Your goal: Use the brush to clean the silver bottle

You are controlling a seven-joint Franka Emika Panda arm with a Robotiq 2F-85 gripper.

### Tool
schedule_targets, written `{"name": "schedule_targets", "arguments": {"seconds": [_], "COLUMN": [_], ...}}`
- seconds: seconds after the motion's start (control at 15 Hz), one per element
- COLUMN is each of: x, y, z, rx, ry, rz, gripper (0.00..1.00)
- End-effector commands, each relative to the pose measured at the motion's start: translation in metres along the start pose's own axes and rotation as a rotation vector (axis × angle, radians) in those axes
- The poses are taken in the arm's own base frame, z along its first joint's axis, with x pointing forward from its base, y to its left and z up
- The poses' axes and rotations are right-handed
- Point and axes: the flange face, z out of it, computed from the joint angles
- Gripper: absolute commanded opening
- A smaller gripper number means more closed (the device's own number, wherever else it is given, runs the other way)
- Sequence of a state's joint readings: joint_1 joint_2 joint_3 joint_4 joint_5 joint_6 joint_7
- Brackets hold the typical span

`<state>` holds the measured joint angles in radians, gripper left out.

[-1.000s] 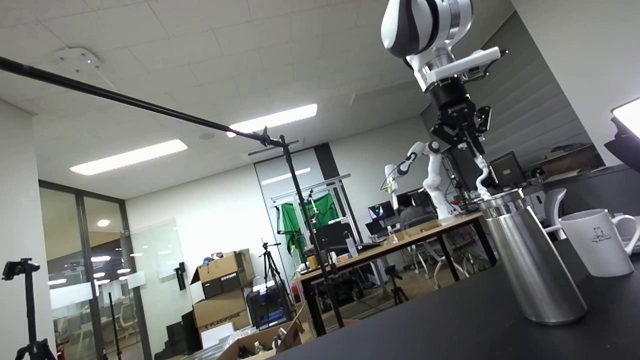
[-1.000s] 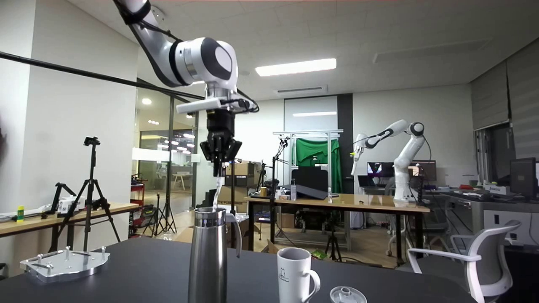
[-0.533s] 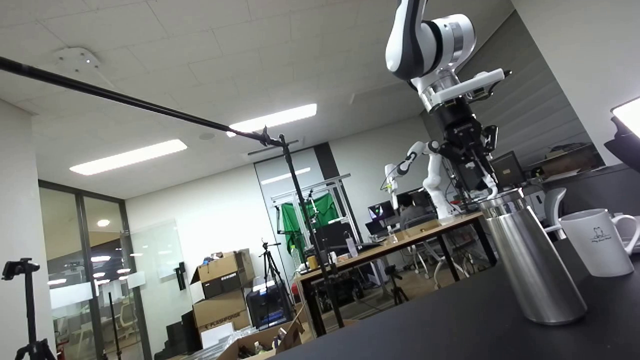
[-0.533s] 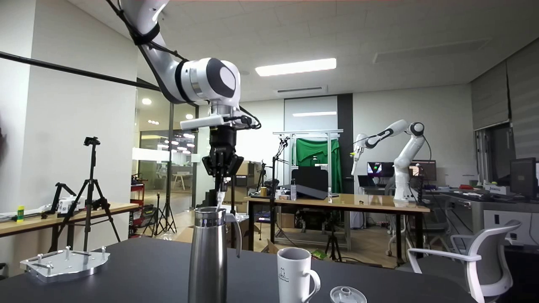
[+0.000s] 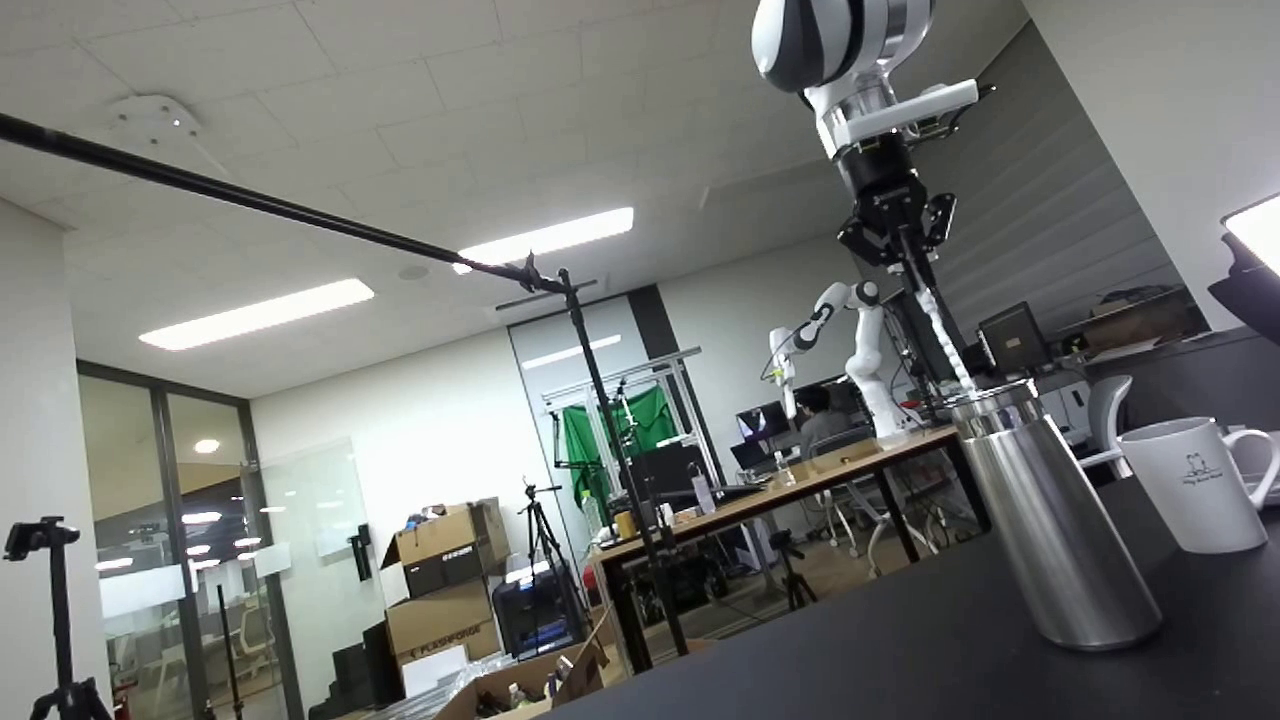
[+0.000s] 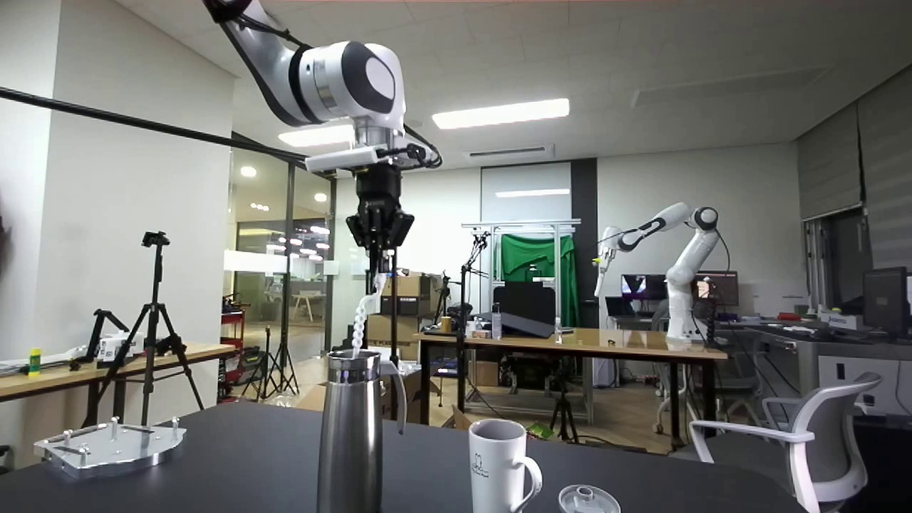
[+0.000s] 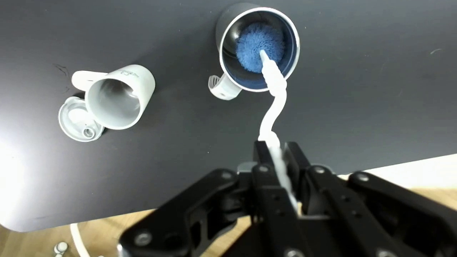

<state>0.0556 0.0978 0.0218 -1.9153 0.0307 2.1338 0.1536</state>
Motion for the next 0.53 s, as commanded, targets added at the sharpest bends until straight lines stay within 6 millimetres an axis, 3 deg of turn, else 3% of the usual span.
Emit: {"name": "schedule_targets", "arguments": {"seconds": [0.0,0.13,0.27,0.33,0.47], "x": [-0.004,-0.008,-0.01,-0.006,-0.002], "y": [0.011,0.012,0.009,0.006,-0.001], "z": [0.057,0.093,0.111,0.105,0.069], "rx": [-0.002,-0.02,-0.028,-0.028,-0.03], "ry": [-0.054,-0.109,-0.142,-0.13,-0.086], "rz": [0.041,0.044,0.036,0.032,0.016], "gripper": [0.04,0.04,0.04,0.04,0.04]}}
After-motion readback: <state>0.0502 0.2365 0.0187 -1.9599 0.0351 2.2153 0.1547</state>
